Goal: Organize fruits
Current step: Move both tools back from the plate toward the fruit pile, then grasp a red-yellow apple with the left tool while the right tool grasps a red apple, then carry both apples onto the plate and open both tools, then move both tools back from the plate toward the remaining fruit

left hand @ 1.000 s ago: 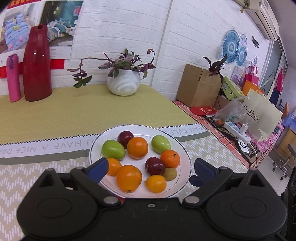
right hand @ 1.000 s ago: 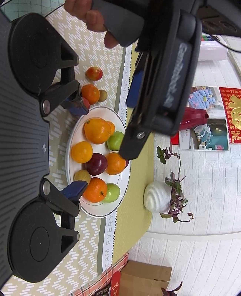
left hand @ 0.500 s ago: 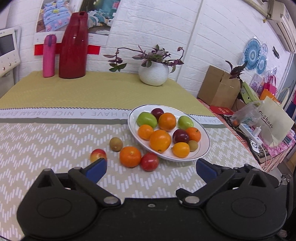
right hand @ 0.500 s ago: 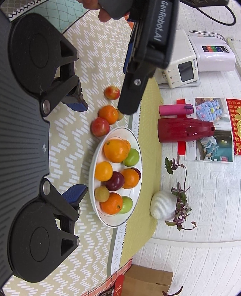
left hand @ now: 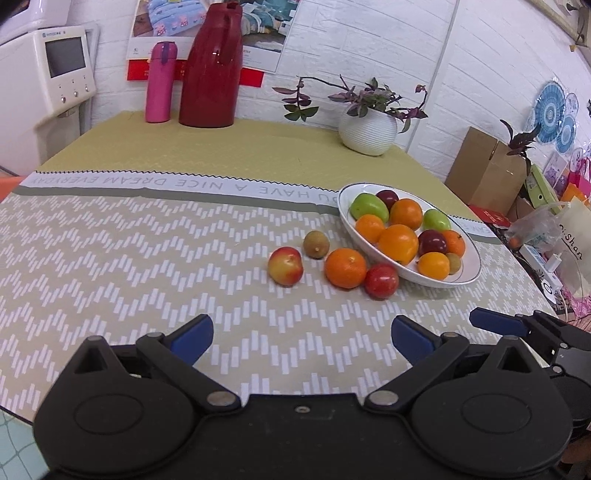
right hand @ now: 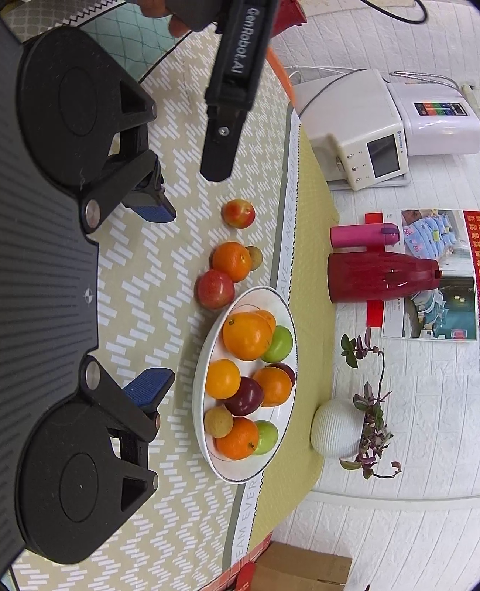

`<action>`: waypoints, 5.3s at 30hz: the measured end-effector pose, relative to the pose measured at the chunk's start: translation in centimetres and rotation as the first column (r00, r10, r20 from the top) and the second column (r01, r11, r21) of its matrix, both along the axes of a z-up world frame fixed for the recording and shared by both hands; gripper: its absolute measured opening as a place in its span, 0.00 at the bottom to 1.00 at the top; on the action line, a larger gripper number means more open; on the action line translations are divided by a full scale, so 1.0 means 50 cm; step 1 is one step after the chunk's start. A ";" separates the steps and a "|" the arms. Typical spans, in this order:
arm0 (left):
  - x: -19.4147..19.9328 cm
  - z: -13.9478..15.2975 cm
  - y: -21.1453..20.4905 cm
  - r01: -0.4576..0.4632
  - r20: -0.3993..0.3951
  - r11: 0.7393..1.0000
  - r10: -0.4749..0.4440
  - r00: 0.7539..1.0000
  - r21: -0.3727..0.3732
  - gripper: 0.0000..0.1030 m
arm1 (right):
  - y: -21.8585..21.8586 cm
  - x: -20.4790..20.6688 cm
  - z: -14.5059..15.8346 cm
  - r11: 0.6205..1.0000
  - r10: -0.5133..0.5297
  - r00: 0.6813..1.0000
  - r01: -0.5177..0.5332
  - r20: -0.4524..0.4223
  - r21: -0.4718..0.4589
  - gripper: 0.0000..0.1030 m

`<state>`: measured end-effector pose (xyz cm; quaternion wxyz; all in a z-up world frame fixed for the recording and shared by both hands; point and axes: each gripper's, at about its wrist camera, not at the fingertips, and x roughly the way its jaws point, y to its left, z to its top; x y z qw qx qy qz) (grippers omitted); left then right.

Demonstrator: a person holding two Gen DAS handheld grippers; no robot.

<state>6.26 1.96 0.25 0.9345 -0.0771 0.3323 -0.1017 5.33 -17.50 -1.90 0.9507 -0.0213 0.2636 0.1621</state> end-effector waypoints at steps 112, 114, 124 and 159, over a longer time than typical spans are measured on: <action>0.230 0.066 -0.118 0.220 0.058 0.975 -0.220 0.974 0.008 1.00 | -0.119 0.128 0.069 0.977 -0.212 0.968 0.210 0.137 0.027 0.56; 0.248 0.058 -0.121 0.216 0.046 0.976 -0.216 0.975 0.007 1.00 | -0.137 0.147 0.063 0.972 -0.237 0.963 0.235 0.128 0.030 0.56; 0.308 0.023 -0.126 0.203 -0.007 0.979 -0.203 0.979 0.006 1.00 | -0.177 0.199 0.034 0.958 -0.286 0.954 0.282 0.087 0.059 0.56; 0.148 0.053 -0.113 0.174 0.071 0.984 -0.175 0.982 0.028 1.00 | -0.132 0.091 0.036 0.970 -0.241 0.964 0.234 0.113 0.069 1.00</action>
